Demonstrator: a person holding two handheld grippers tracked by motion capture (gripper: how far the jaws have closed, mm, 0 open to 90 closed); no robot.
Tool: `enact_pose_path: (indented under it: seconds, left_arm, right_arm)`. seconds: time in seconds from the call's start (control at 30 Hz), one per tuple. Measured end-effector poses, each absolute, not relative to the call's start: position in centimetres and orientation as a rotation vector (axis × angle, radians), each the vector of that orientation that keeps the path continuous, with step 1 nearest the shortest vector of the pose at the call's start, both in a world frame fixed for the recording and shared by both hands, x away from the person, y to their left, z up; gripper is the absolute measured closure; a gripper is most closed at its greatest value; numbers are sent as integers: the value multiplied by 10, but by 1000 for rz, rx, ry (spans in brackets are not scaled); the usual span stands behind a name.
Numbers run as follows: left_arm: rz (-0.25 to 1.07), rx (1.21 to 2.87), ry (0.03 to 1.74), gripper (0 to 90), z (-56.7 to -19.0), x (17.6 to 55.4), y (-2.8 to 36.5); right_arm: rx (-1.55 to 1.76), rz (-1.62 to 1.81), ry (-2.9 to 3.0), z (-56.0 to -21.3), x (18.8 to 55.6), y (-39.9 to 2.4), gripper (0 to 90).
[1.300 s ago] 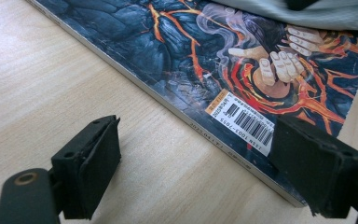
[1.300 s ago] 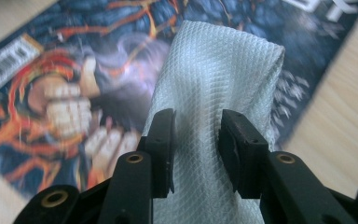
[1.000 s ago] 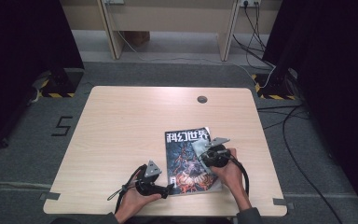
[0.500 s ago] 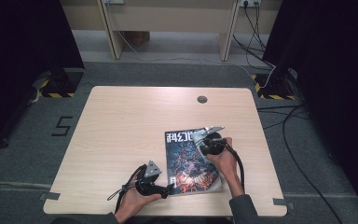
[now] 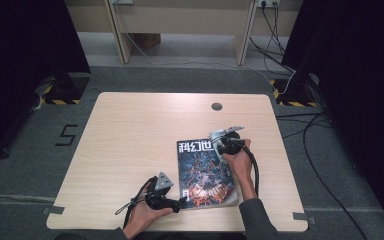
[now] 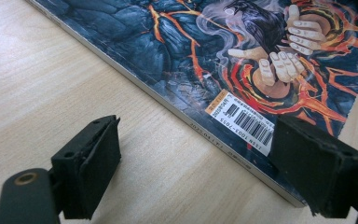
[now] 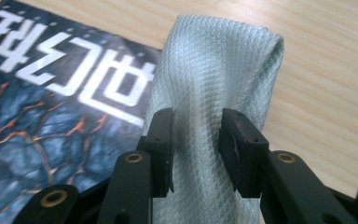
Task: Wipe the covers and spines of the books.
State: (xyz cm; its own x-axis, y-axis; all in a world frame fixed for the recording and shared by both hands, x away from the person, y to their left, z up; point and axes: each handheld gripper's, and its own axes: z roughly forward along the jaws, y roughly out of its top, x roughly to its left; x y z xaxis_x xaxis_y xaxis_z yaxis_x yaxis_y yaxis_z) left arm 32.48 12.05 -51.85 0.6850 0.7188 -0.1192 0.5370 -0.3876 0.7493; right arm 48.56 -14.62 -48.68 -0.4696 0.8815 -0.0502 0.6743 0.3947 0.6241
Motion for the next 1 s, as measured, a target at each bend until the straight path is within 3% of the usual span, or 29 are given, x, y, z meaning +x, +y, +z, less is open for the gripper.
enact_pose_path:
  seconds: [0.33, 1.0]
  left_arm:
    - [283, 2090, 959, 150, -518, 325, 121]
    - [285, 2090, 960, 149, -518, 325, 121]
  right_arm:
    - [1341, 694, 2238, -486, 487, -142, 671]
    - [1140, 826, 2478, -487, 476, -56, 659]
